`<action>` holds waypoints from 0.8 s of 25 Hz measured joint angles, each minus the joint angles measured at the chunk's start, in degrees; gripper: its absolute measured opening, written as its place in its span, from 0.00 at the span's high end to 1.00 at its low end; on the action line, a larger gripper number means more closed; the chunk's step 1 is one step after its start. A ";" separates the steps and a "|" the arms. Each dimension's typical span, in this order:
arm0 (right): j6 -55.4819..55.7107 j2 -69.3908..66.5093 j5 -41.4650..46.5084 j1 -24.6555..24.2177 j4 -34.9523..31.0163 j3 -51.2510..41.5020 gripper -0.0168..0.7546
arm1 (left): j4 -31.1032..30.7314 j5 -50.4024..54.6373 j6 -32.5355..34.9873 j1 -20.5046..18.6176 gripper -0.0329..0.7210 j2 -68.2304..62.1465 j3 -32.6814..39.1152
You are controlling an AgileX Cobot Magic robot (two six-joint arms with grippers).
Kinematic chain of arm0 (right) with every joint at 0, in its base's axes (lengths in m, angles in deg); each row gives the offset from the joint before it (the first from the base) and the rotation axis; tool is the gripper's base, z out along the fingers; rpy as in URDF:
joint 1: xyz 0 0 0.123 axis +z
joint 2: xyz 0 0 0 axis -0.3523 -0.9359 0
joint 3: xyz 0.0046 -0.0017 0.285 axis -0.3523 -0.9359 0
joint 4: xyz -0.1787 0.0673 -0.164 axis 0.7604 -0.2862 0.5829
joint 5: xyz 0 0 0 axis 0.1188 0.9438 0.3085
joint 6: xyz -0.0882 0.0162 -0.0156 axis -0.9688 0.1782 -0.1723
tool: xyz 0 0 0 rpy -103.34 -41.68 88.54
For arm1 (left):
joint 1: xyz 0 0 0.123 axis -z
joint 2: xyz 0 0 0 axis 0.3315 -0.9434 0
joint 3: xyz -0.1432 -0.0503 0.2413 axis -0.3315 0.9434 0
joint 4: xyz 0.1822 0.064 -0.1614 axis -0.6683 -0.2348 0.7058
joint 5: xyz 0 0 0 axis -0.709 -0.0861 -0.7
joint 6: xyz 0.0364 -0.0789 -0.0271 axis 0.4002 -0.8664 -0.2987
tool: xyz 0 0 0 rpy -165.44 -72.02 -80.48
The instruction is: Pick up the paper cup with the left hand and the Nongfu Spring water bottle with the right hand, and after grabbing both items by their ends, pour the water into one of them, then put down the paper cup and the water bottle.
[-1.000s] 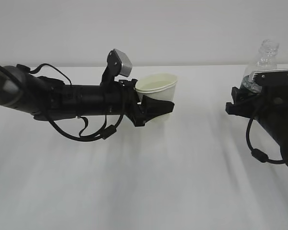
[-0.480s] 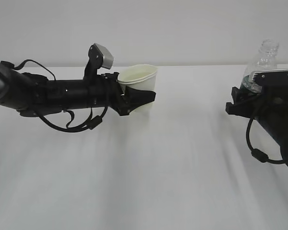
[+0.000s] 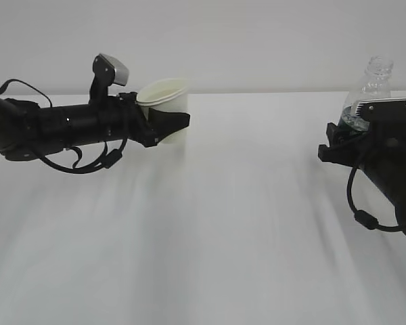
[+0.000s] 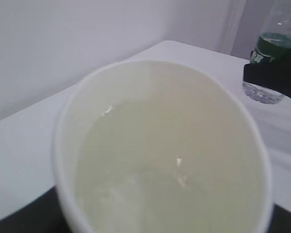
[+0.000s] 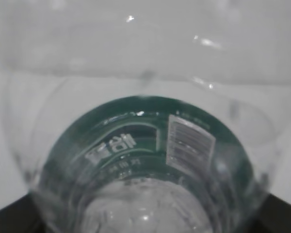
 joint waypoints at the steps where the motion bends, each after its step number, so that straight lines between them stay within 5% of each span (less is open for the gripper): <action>1: 0.00 0.00 0.00 0.00 0.00 0.00 0.33 | 0.15 0.00 0.00 -0.65 0.38 0.00 0.00; 20: 0.00 0.00 0.00 0.00 0.00 0.00 0.33 | 1.16 0.14 0.88 -8.94 0.38 0.00 0.00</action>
